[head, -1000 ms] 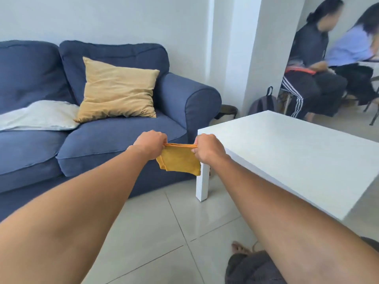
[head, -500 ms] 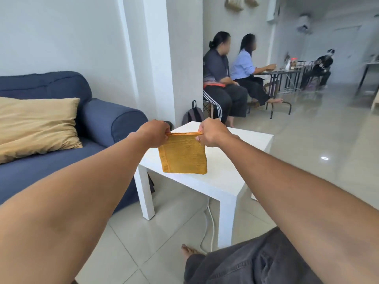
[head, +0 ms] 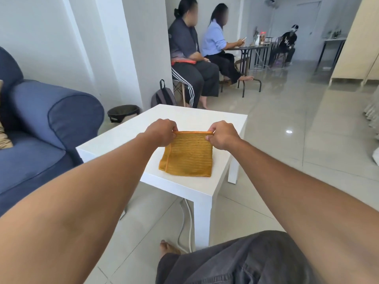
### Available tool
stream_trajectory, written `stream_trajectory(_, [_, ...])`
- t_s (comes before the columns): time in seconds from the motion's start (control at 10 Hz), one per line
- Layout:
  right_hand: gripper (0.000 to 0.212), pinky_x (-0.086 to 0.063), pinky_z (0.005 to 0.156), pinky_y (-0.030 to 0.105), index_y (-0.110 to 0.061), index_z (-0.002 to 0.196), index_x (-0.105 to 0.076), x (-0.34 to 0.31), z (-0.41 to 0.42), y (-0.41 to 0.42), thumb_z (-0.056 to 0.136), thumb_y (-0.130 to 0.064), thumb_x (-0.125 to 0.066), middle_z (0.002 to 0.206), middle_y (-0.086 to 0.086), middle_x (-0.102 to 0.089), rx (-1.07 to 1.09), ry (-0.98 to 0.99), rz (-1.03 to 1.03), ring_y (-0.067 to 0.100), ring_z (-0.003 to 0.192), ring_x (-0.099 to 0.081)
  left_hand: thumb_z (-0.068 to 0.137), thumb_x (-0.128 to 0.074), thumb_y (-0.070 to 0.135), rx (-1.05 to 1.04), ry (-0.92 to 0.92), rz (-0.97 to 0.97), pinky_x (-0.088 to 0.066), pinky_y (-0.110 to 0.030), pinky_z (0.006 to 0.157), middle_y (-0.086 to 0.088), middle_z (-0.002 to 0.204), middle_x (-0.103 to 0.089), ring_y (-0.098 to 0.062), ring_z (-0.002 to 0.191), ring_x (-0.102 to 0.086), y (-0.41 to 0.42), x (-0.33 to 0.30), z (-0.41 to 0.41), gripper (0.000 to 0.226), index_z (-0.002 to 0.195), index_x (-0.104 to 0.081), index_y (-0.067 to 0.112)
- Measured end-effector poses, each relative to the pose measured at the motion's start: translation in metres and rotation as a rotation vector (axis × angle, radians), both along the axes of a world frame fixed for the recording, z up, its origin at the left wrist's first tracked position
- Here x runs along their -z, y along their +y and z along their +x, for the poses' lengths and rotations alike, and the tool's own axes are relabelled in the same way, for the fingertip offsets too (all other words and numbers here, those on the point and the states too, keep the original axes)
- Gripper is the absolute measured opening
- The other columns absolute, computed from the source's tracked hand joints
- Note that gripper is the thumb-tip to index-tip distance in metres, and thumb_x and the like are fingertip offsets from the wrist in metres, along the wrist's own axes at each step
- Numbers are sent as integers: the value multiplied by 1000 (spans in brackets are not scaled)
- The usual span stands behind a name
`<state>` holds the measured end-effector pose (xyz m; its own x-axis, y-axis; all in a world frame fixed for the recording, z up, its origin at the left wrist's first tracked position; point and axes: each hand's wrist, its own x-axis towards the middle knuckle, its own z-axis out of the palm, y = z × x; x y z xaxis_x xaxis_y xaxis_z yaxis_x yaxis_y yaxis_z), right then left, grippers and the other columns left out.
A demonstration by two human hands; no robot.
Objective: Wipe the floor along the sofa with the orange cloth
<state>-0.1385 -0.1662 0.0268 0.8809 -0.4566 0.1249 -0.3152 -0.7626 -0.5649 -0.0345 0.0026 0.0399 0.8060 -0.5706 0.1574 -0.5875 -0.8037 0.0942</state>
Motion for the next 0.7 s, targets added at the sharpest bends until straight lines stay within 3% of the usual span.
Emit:
stream_trajectory(0.3, [19, -51, 84, 32, -19, 107, -68, 54, 37, -15, 88, -24, -69, 111, 6, -69, 92, -31, 68, 27, 105, -64, 97, -54, 16, -69, 99, -75, -47, -32, 86, -4, 121, -63, -24, 109, -57, -22, 55, 39, 26, 120, -64, 19])
stream_trajectory(0.4, [24, -49, 94, 41, -20, 112, -63, 67, 40, -17, 89, -28, -68, 115, 4, -67, 97, -76, -34, 26, 115, -56, 97, -54, 19, -96, 82, -100, -47, -35, 93, -5, 127, -56, -25, 118, -53, -23, 68, 43, 30, 126, -59, 20])
stream_trajectory(0.5, [24, -46, 96, 42, -19, 115, -63, 69, 34, -12, 92, -29, -63, 120, 4, -65, 82, -162, -121, 26, 120, -50, 98, -52, 22, -100, 40, -174, -43, -40, 104, -7, 137, -49, -26, 127, -46, -23, 69, 33, 40, 138, -50, 18])
stream_trajectory(0.6, [28, -43, 97, 41, -20, 116, -67, 74, 19, -2, 95, -35, -56, 120, 3, -67, -1, -166, -228, 26, 121, -49, 99, -44, 39, -32, 14, -227, -32, -42, 114, -4, 152, -38, -24, 141, -35, -23, 73, 4, 53, 147, -40, 16])
stream_trajectory(0.7, [32, -43, 100, 38, -22, 118, -69, 77, 13, 0, 94, -39, -57, 124, 3, -67, -28, -129, -176, 26, 124, -49, 99, -34, 53, 23, 94, -124, -18, -41, 120, -2, 162, -23, -21, 150, -17, -20, 81, -8, 67, 153, -28, 16])
